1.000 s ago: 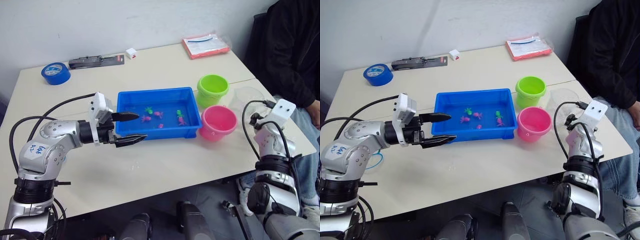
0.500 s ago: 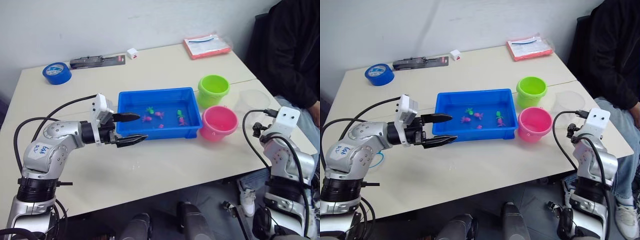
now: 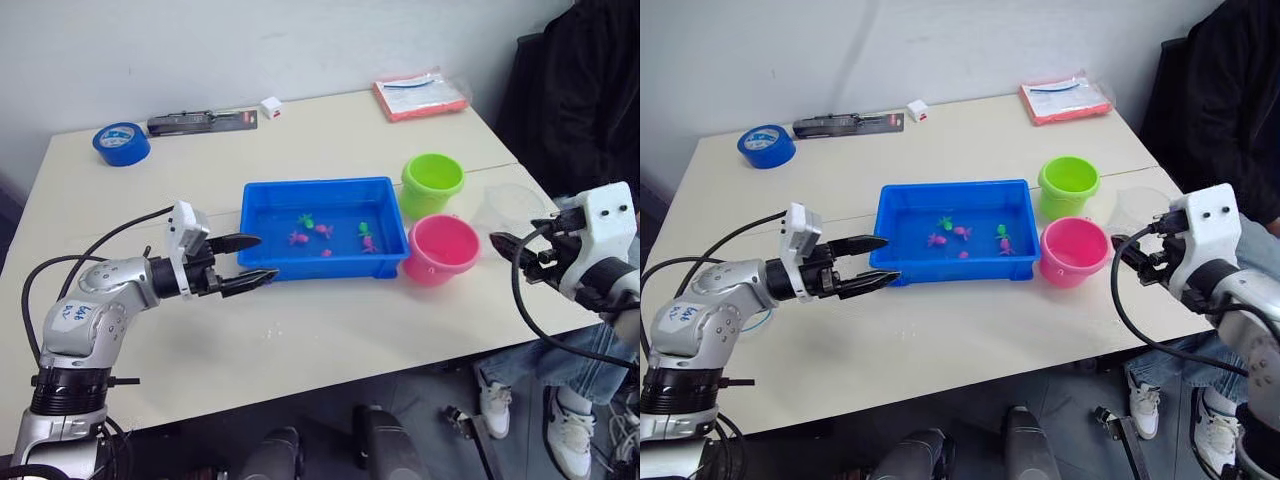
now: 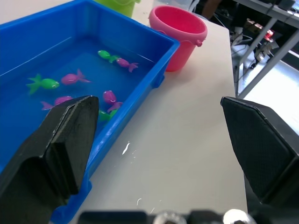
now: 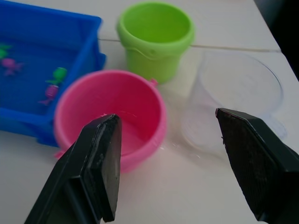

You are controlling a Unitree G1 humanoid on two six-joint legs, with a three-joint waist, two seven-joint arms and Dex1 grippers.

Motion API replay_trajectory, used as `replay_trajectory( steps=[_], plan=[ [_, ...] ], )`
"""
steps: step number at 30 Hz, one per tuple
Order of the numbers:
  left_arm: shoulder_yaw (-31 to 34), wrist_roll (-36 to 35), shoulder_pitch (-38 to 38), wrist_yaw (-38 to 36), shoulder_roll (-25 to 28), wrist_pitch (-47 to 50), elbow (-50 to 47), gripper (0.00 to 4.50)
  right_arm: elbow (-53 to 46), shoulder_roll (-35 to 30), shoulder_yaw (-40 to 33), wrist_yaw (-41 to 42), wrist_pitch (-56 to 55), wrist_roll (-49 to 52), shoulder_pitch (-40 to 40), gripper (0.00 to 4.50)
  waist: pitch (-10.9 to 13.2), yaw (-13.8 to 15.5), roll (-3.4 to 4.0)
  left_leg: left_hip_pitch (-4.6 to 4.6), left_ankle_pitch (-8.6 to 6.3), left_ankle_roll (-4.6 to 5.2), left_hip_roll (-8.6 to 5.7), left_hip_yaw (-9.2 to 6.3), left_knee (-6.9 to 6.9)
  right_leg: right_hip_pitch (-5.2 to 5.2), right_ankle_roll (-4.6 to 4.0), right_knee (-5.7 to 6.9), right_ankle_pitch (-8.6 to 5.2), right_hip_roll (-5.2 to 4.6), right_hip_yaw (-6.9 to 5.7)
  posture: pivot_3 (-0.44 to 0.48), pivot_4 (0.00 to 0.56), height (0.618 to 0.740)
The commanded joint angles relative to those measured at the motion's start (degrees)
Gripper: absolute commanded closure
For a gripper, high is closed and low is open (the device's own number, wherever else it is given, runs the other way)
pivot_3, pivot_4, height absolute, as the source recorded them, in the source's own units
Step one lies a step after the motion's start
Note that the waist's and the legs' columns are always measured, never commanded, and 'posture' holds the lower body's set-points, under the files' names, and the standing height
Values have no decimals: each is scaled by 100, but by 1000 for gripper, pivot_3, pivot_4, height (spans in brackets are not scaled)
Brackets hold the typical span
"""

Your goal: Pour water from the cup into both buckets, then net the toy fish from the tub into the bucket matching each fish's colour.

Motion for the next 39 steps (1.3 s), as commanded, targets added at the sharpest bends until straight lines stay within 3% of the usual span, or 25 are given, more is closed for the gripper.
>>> replay_trajectory(
  steps=[1, 3, 7, 10, 14, 17, 20, 23, 28, 39],
  plan=[
    [337, 40, 154, 43, 118, -148, 86, 0, -180, -15, 93, 460, -241, 443, -21, 69, 0, 22, 0, -12, 33, 3, -45, -59, -15, 6, -3, 2, -4, -52, -52, 0, 150, 740],
    [464, 62, 271, 57, 183, -186, 136, 0, -222, 84, 165, 650, -206, 816, -150, 69, 1, 46, 3, -35, 106, 5, -136, -160, -42, 9, 29, 5, -25, -161, -136, 0, 150, 740],
    [678, 61, 470, 129, 265, -226, 154, 0, -163, 70, 409, 831, -352, 1099, -381, 69, 1, 293, 2, -29, 113, 3, -138, -125, -39, 3, 42, -21, -15, -146, -90, 0, 150, 740],
    [970, 67, 646, 319, 297, -197, 229, 0, -103, 67, 777, 1087, -488, 1288, -569, 69, 2, 314, -2, -24, 108, 12, -136, -103, -46, 9, 54, -28, -8, -134, -58, 0, 150, 740],
    [1216, 122, 637, 679, 290, -103, 476, 0, -105, 54, 1263, 1267, -1001, 1050, -599, 69, 1, 213, 0, -61, 141, 45, -238, -288, -40, 89, 73, 1, -48, -299, -264, 0, 150, 740],
    [1360, 120, 585, 926, 279, -13, 661, 0, -64, 92, 1562, 1372, -1043, 1175, -665, 69, 0, 175, 3, -99, 203, 71, -363, -431, -39, 94, 111, 15, -71, -399, -355, 0, 150, 740],
    [1389, 259, 500, 1248, 309, 142, 918, 0, -111, -49, 2078, 1666, -1377, 885, -699, 69, -1, 322, -1, -96, 211, 69, -380, -434, -28, 77, 131, -3, -67, -289, -148, 0, 150, 740],
    [1400, 332, 408, 1420, 320, 189, 1128, 0, -41, -153, 2389, 1915, -1453, 867, -792, 69, 0, 384, -3, -97, 208, 68, -378, -423, -37, 63, 135, -9, -65, -267, -50, 0, 150, 740],
    [1278, 614, -2, 1825, 325, 354, 1761, 0, -50, -228, 2786, 2282, -1912, 589, -950, 69, 0, 386, -13, -100, 199, 68, -348, -339, -44, 28, 158, -16, -52, -265, 9, 0, 150, 740],
    [486, 1872, -1194, 1999, 270, -731, 4086, 0, -152, -302, 3376, 2651, -3399, -596, -668, 69, 1, 326, -38, -94, 174, 39, -280, -259, -46, -17, 167, -4, -47, -186, 86, 0, 150, 740]
  ],
)
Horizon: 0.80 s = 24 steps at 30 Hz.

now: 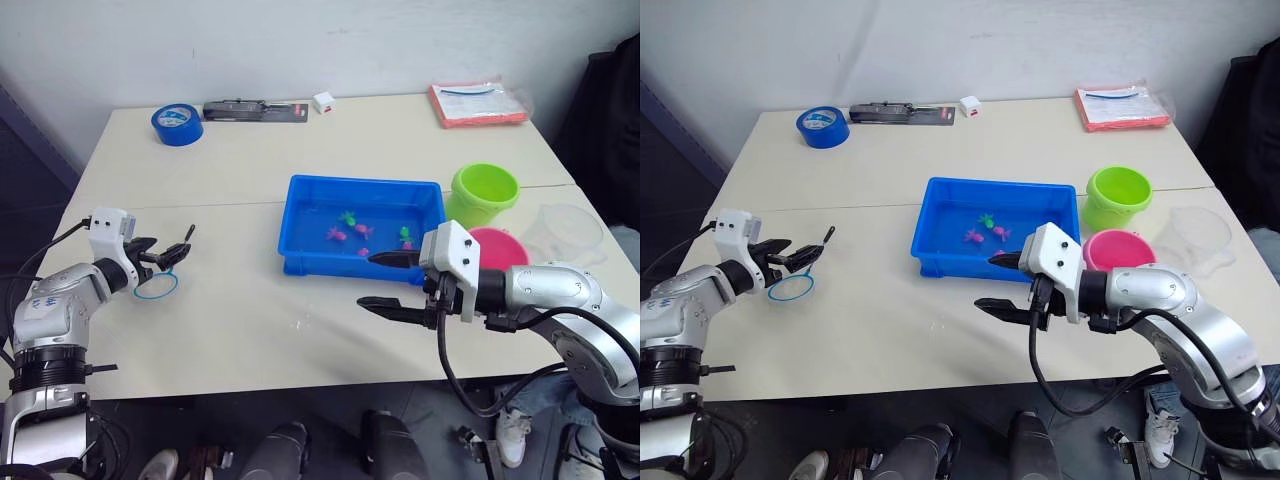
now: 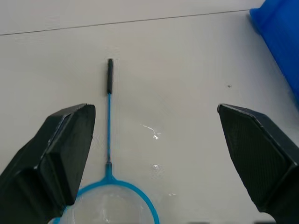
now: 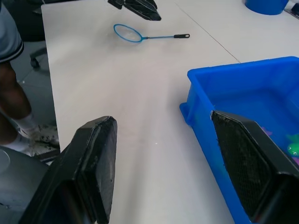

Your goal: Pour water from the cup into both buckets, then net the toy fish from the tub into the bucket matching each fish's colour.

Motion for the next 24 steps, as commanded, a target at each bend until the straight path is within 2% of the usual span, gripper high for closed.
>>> replay_trajectory(
  steps=[1, 11, 18, 23, 24],
  plan=[
    [-206, 399, -470, -73, 59, -493, 898, 0, -97, 22, 57, 145, -578, -304, 98, 69, 1, 9, -2, 1, -1, -1, 2, 3, 0, 0, 1, 2, 0, 0, 2, 0, 150, 740],
    [-783, 1220, -1390, -137, -194, -1443, 2965, 0, -303, 45, 51, 107, -559, -345, 310, 69, 2, 5, -15, 2, -6, 8, 1, 26, 3, -6, 6, 2, 3, 6, 2, 0, 150, 740],
    [-1060, 1649, -1450, -37, -307, -1522, 3492, 0, -354, -43, -67, 73, -375, -295, 263, 69, 2, 5, -20, 10, -6, 9, 2, 44, 5, -7, 10, 8, 5, 7, 6, 0, 150, 740],
    [-1063, 1699, -1463, -43, -312, -1434, 3591, 0, -398, -40, -110, 51, -251, -249, 217, 69, 1, 9, -21, 19, -8, 12, 2, 61, 4, -7, 11, 9, 6, 6, 15, 0, 150, 740],
    [-1061, 1698, -1465, -43, -310, -1432, 3597, 261, -397, -50, -116, 58, -246, -249, 218, 16, 1, 9, -21, 21, -8, 13, 3, 62, 4, -6, 11, 9, 6, 7, 16, 0, 150, 740]
  ],
)
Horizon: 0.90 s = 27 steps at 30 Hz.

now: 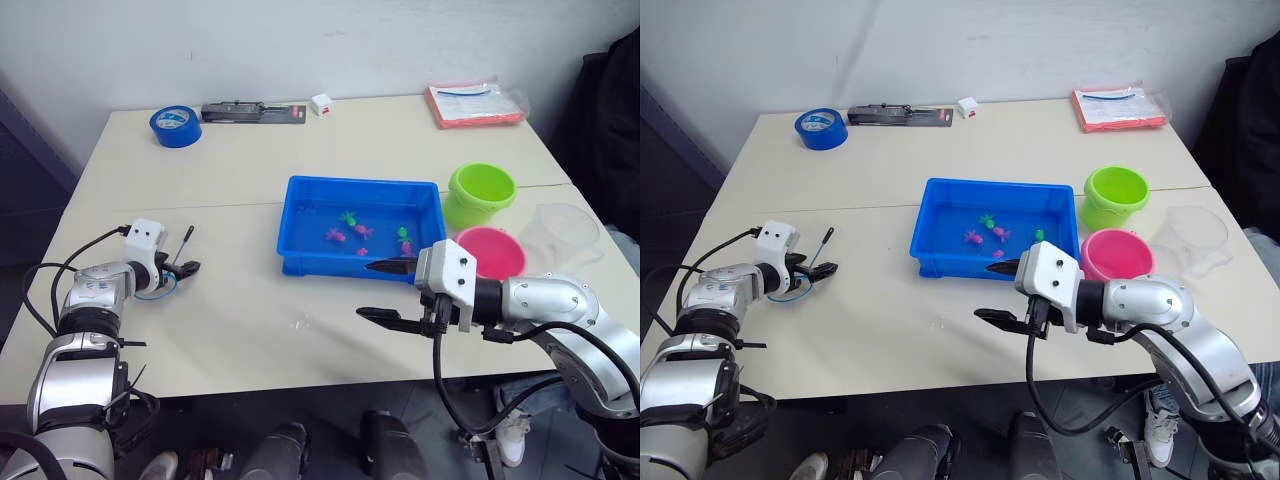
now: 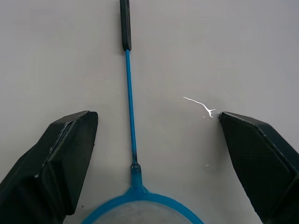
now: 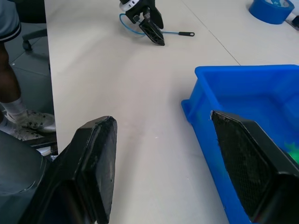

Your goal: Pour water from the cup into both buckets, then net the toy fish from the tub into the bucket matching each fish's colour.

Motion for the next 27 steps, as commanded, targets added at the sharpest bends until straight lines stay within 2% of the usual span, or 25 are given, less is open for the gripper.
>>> replay_trajectory(
  steps=[1, 2, 7, 8, 9, 11, 16, 19, 22, 25, 27],
  plan=[
    [-75, 172, 76, 33, -25, 127, 248, 611, -245, -68, -130, 20, 19, 95, -57, 0, 0, -1, 0, 2, 0, 1, 0, 3, 0, 0, 0, 0, 0, 0, 2, 0, 150, 740],
    [-90, 188, 69, 17, -17, 103, 256, 823, -226, -69, -121, 27, 20, 87, -82, 0, 0, -4, 0, 3, -1, 1, 0, 8, 0, 0, 0, 0, 0, 0, 4, 0, 150, 740],
    [-124, 231, 13, -13, 1, 51, 325, 2833, -158, -31, -48, 10, 16, 35, -196, 0, 0, -9, 0, 26, -3, 5, 4, 34, -10, 4, 0, -3, 0, 4, 20, 0, 150, 740],
    [-128, 238, 6, -20, 3, 47, 332, 3459, -150, -24, -32, 4, 10, 20, -208, 0, 0, -8, 0, 30, -4, 6, 6, 37, -11, 6, 0, -4, 0, 5, 22, 0, 150, 740],
    [-131, 246, 0, -27, 5, 42, 339, 3681, -144, -14, -12, -4, 11, 8, -218, 0, 0, -5, 0, 31, -4, 6, 7, 37, -12, 7, 0, -4, 0, 6, 22, 0, 150, 740],
    [-135, 257, 1, -45, 12, 44, 337, 4475, -142, -5, 17, -15, 0, -18, -213, 0, 0, -4, 0, 31, -6, 7, 7, 39, -12, 7, 0, -3, 0, 6, 23, 0, 150, 740],
    [-93, 260, 19, -74, 73, -18, 239, 4475, -110, 31, 59, -29, -6, -53, -231, 0, 0, -6, -1, 32, -7, 8, 7, 43, -11, 7, 0, -4, 0, 6, 25, 0, 150, 740],
    [-126, 334, 194, -206, 365, -156, -268, 4475, -34, 75, 68, -19, -19, -49, -265, 0, 1, -26, -2, 32, -9, 7, 12, 46, -11, 6, 0, -3, 0, 9, 28, 0, 150, 740],
    [-14, 204, 459, -491, 636, 50, -1082, 4475, 70, 134, 65, 2, -25, -50, -293, 0, 7, -66, -14, 32, -15, 3, 25, 48, -13, 6, 0, 2, 0, 21, 31, 0, 150, 740],
    [163, -165, 983, -1057, 931, 281, -2809, 4475, 168, 223, 43, 20, 35, 46, -293, 0, 11, -53, -19, 26, -22, 0, 40, 47, -14, 5, 0, -3, 0, 33, 29, 0, 150, 740],
    [219, -339, 1203, -1281, 991, 408, -3498, 4475, 222, 263, 26, 47, 65, 110, -302, 0, 11, -12, -20, 23, -25, -1, 45, 46, -13, 5, -2, -9, 1, 37, 27, 0, 150, 740]
  ],
)
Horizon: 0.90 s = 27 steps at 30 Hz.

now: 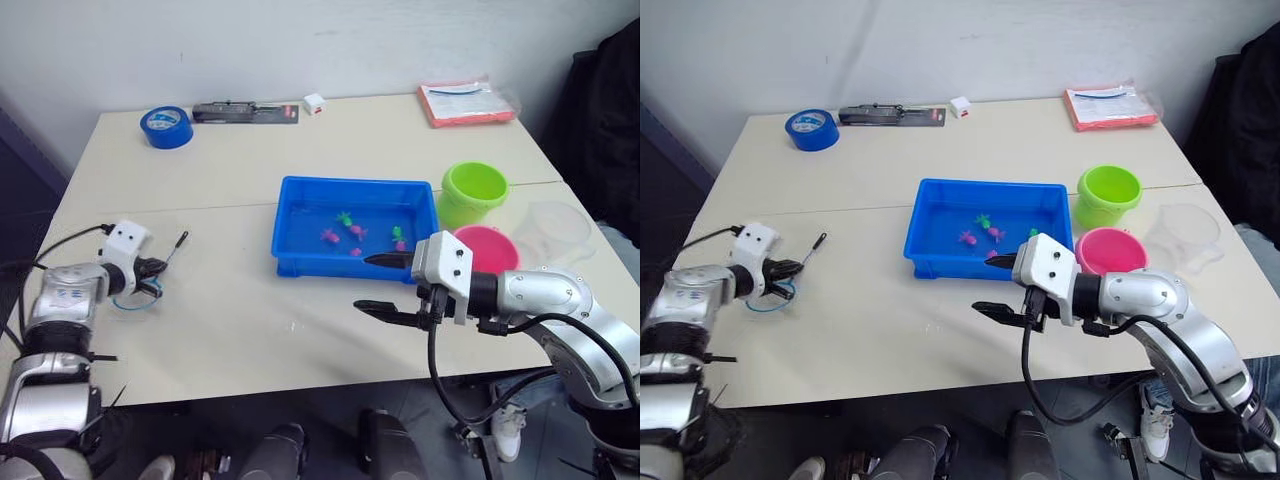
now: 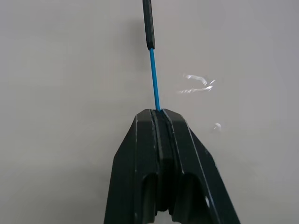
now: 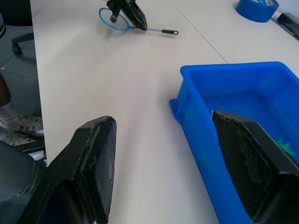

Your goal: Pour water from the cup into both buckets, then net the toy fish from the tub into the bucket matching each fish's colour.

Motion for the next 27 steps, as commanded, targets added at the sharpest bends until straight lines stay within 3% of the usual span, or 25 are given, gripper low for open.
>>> replay_trajectory(
  steps=[1, 4, 8, 12, 27],
  plan=[
    [180, -455, 238, -601, 229, 155, -1651, 4475, 2, 65, -69, 69, 14, 177, -68, 0, 0, 52, 0, 0, -1, 1, 0, 0, 2, 1, 0, -1, 0, -1, 0, 0, 150, 740],
    [140, -978, 412, -1138, 253, 526, -2996, 4475, 61, 19, 15, 119, 67, 142, -105, 0, 1, 58, 1, 0, -5, 6, 0, 1, 2, 4, -1, -6, 1, 0, 0, 0, 150, 740],
    [39, -1422, 329, -1421, 148, 1015, -3782, 4475, 139, 7, 61, 146, 229, 167, -195, 0, 1, 41, 2, -1, -9, 7, 2, 1, 3, 4, -1, -10, 1, 2, -1, 0, 150, 740],
    [-492, -1805, 93, -1924, -72, 1248, -4585, 4475, 171, 3, 98, 130, 592, 270, -350, 0, 2, 35, 3, 2, -17, -8, 28, 9, 5, 4, -7, -14, 4, 39, 7, 0, 150, 740],
    [-1633, -1428, -494, -2823, -711, 124, -4279, 4475, 360, 160, 316, 210, 1465, 638, -871, 0, 5, 45, 6, 2, -28, -21, 58, 20, 4, 2, -24, -35, 11, 61, 7, 0, 150, 740]
  ],
)
